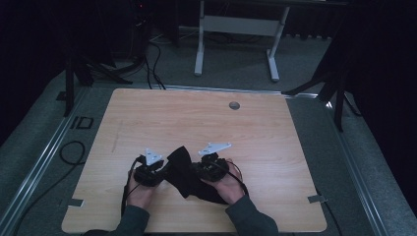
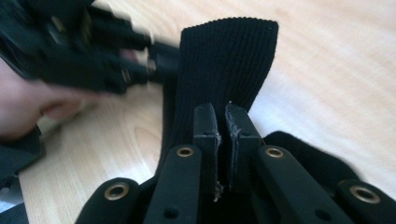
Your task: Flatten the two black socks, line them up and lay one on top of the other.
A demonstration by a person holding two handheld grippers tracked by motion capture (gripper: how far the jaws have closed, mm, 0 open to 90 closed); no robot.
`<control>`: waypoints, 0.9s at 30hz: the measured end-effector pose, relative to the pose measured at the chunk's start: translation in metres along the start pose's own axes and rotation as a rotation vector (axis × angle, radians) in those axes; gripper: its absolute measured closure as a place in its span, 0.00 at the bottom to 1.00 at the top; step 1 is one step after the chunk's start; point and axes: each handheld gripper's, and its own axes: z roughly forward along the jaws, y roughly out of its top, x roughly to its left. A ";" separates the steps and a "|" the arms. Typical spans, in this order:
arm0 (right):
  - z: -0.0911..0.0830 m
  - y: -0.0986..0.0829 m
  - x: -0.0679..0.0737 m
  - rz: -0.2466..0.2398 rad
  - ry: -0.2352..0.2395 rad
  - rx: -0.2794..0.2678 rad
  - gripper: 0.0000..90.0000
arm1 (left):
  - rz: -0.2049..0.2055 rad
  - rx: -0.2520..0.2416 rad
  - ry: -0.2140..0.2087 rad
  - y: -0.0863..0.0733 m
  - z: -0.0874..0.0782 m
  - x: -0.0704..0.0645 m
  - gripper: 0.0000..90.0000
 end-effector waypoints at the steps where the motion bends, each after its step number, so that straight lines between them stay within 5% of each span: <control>1: 0.004 -0.002 0.001 0.007 0.006 0.006 0.93 | -0.013 -0.009 0.009 0.000 -0.003 0.004 0.76; 7: 0.021 -0.006 0.009 0.010 0.027 0.049 0.93 | -0.105 -0.054 0.041 -0.001 -0.015 0.023 0.79; 11: 0.029 -0.009 0.013 0.011 0.038 0.070 0.93 | -0.119 -0.061 0.043 -0.001 -0.017 0.028 0.79; 20: 0.039 -0.011 0.016 0.021 0.028 0.094 0.93 | -0.083 -0.035 0.025 -0.001 -0.012 0.020 0.79; 27: 0.043 -0.011 0.019 0.019 0.016 0.110 0.93 | -0.012 -0.008 -0.022 0.000 -0.009 0.011 0.86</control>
